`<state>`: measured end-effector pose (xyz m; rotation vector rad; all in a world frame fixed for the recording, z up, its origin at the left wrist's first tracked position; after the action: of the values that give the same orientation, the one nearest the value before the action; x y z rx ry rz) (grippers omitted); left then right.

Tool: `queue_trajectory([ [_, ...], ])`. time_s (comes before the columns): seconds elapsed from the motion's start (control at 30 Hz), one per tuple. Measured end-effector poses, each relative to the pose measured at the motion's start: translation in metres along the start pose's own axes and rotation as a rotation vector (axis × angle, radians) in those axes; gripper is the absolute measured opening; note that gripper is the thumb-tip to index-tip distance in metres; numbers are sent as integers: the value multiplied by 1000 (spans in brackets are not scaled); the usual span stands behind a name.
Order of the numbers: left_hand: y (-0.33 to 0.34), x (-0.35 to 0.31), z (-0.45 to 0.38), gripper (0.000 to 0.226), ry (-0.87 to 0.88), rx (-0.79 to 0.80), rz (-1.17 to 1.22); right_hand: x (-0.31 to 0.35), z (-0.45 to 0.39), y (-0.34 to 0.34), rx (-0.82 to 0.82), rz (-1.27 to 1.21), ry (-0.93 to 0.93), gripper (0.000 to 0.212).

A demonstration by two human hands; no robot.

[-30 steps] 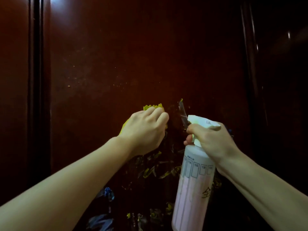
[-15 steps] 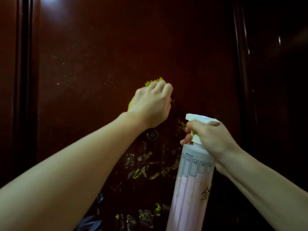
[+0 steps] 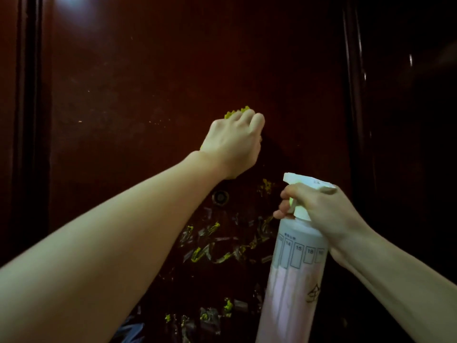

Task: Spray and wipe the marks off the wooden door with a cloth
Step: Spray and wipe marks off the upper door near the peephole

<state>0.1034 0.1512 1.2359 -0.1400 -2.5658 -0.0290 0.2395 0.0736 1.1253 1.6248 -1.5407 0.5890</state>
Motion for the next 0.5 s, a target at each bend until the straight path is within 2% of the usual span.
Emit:
queue_trajectory([
  [0.07, 1, -20, 6, 23, 38, 31, 20, 0, 2, -2, 25, -16, 13, 14],
  [0.27, -3, -61, 66, 16, 396, 98, 52, -1, 8, -9, 2, 124, -2, 8],
  [0.33, -2, -48, 51, 20, 332, 104, 52, -3, 8, -10, -11, 157, -9, 9],
  [0.43, -3, -10, 13, 24, 34, 69, 7, -6, 9, -11, 4, 96, 33, 9],
  [0.5, -3, 2, 2, 23, -32, 34, -43, -7, 11, -12, 47, 57, 33, 8],
])
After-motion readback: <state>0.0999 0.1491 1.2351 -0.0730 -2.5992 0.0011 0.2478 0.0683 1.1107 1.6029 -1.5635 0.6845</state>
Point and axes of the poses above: each hand's wrist, its own z-axis away from the middle knuckle, its own y-axis out of the palm, x = y × z, the point moved 2 cm from there along -z, towards the middle knuckle, and after that the axes turned 13 degrees about -z, right-handed, at the moved point
